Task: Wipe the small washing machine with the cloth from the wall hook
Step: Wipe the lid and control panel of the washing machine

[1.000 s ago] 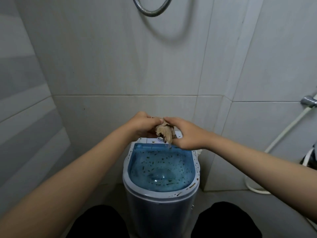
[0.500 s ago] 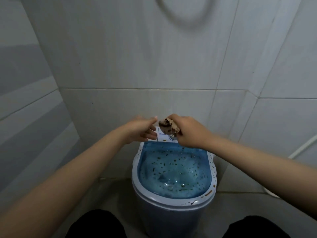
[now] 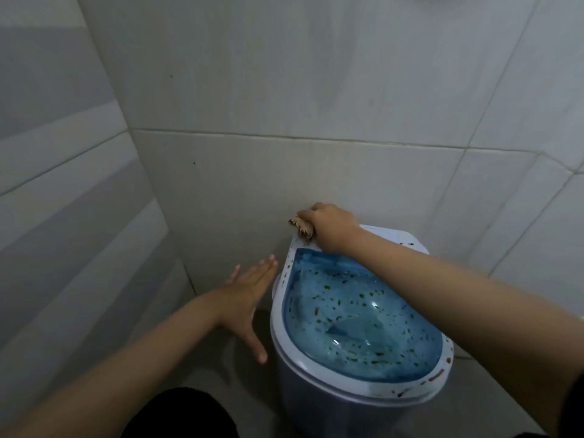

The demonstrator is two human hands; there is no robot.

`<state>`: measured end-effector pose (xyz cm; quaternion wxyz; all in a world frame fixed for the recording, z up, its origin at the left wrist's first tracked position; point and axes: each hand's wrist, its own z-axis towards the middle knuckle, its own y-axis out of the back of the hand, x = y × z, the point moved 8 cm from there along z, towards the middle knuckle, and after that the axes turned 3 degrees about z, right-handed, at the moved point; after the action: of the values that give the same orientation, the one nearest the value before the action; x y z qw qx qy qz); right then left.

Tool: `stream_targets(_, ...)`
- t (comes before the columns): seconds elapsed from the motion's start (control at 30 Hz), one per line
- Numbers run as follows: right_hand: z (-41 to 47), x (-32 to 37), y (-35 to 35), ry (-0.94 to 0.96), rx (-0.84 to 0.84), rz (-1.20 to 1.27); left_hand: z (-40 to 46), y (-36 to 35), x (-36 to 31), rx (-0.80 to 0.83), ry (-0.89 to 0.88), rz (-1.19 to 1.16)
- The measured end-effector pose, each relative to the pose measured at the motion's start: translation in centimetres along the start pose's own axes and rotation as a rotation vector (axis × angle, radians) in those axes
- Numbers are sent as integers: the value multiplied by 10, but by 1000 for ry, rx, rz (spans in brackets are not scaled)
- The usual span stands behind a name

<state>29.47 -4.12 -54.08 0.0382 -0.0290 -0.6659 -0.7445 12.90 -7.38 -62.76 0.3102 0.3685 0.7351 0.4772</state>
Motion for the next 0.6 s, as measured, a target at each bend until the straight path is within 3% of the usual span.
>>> stream_targets(0.23,13,17,-22,26,111,-226,14,-10,-13,-19,-65,-188)
stream_targets(0.6,-32,72,-28,121,114,-207,15,-8,-13,-164,-120,-245)
